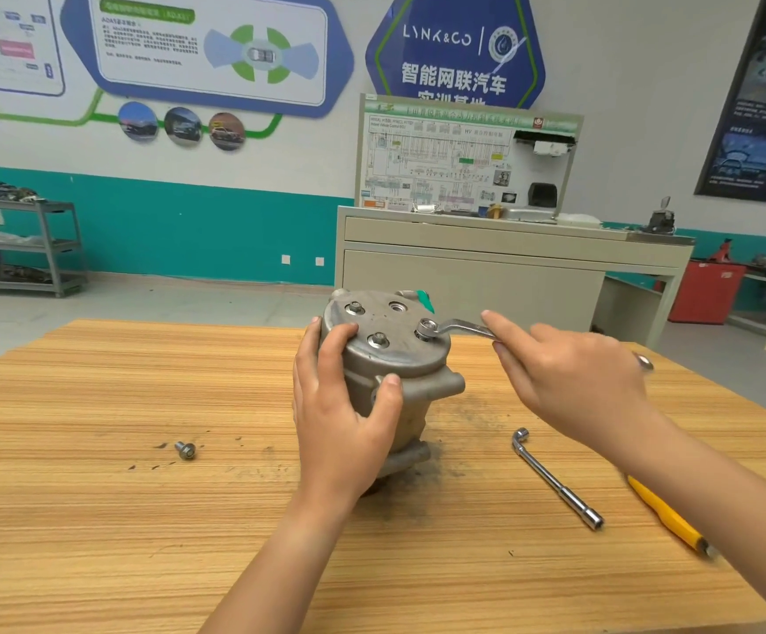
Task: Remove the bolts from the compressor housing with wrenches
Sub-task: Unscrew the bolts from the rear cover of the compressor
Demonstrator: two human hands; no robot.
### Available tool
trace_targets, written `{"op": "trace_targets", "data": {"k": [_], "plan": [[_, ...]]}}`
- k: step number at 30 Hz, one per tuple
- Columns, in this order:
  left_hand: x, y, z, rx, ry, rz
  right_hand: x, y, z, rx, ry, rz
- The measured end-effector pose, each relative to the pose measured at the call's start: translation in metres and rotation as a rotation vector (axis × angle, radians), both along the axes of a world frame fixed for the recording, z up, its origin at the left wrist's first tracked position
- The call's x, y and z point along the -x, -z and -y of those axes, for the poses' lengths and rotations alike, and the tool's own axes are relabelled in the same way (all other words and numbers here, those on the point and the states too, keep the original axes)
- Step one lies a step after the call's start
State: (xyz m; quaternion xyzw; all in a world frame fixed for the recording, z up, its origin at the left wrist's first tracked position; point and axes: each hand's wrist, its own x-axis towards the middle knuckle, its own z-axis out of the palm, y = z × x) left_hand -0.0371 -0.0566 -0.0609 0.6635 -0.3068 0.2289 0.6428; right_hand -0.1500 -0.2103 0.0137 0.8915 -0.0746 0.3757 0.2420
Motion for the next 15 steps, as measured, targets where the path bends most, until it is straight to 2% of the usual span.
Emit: {"op": "trace_targets", "data": {"k": [2,4,8,12,13,15], "plan": [[-0.003,0.0,-0.002,-0.01,0.029,0.011,-0.017,0.004,0.017,-0.017,-0.094,0.08],[-0.005,0.0,-0.002,-0.019,0.041,0.014,-0.042,0.003,0.028,-0.074,-0.085,0.121],[-0.006,0.0,-0.002,-0.029,0.026,0.032,-0.091,-0.018,0.028,-0.189,-0.102,-0.018],[-0.007,0.0,-0.004,-0.035,0.026,0.026,-0.12,-0.03,0.019,-0.058,-0.15,-0.093],[-0.007,0.0,-0.005,-0.037,0.032,0.023,-0.119,-0.031,0.016,-0.065,-0.175,-0.033],[-0.006,0.0,-0.007,-0.037,0.043,0.019,-0.11,-0.031,0.009,-0.197,-0.241,0.212]]}}
